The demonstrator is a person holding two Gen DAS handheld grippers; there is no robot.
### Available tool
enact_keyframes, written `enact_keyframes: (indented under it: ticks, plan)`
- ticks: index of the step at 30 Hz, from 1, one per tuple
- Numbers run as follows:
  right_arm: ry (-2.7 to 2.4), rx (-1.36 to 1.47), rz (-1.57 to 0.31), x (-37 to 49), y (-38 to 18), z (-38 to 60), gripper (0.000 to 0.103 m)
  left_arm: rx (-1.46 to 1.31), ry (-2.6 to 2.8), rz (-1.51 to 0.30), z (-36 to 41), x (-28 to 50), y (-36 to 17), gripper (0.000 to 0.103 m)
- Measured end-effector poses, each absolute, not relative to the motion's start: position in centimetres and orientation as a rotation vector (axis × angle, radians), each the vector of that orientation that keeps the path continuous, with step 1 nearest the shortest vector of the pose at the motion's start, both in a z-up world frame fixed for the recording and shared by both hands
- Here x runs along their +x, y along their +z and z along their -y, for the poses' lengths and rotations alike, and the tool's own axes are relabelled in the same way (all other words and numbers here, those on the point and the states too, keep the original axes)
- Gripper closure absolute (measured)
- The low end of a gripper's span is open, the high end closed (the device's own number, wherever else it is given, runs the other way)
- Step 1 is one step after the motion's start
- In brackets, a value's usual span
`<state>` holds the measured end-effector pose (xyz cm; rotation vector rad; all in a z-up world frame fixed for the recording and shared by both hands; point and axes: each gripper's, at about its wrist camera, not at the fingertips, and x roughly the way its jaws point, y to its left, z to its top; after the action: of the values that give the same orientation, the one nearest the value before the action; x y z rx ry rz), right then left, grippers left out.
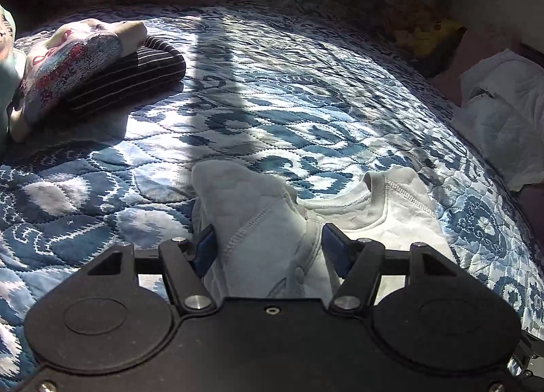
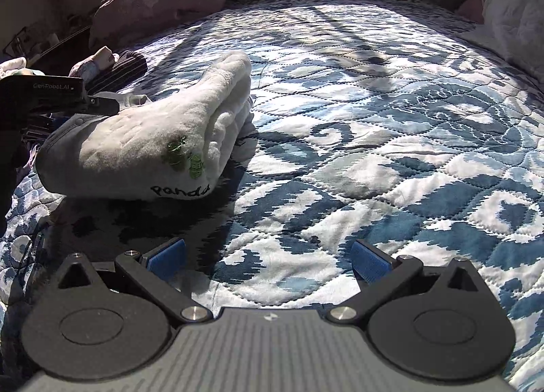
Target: Fold clothes
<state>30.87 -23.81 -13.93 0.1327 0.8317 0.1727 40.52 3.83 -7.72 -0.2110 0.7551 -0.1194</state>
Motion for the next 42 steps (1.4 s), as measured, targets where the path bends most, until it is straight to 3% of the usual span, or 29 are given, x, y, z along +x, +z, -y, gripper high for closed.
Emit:
enact_keyframes:
  ticks: [2,21,29,36,40,42]
  plan:
    - [0.171,0.129,-0.832,30.9,-14.0,23.8,0.0,-0.175,-0.145,-0.744,-3.5,40.2,-7.3,0.092]
    - [0.207,0.104,-0.829,27.6,-13.8,25.0,0.0,-0.053,-0.428,-0.657,-2.4,26.5,-5.2,0.093]
    - [0.414,0.3,-0.826,21.7,-12.5,29.8,0.0,-0.119,-0.413,-0.681,-2.1,21.0,-7.5,0.093]
    - [0.488,0.597,-0.747,18.0,-12.7,35.0,0.0,-0.39,-0.393,-0.699,-4.3,16.0,-9.9,0.084]
    - [0.524,0.738,-0.692,18.4,-13.2,34.8,0.0,-0.545,-0.379,-0.706,-5.5,13.2,-11.2,0.047]
    - [0.512,0.742,-0.702,19.1,-13.8,33.7,0.001,-0.623,-0.371,-0.709,-6.2,11.7,-11.9,0.044]
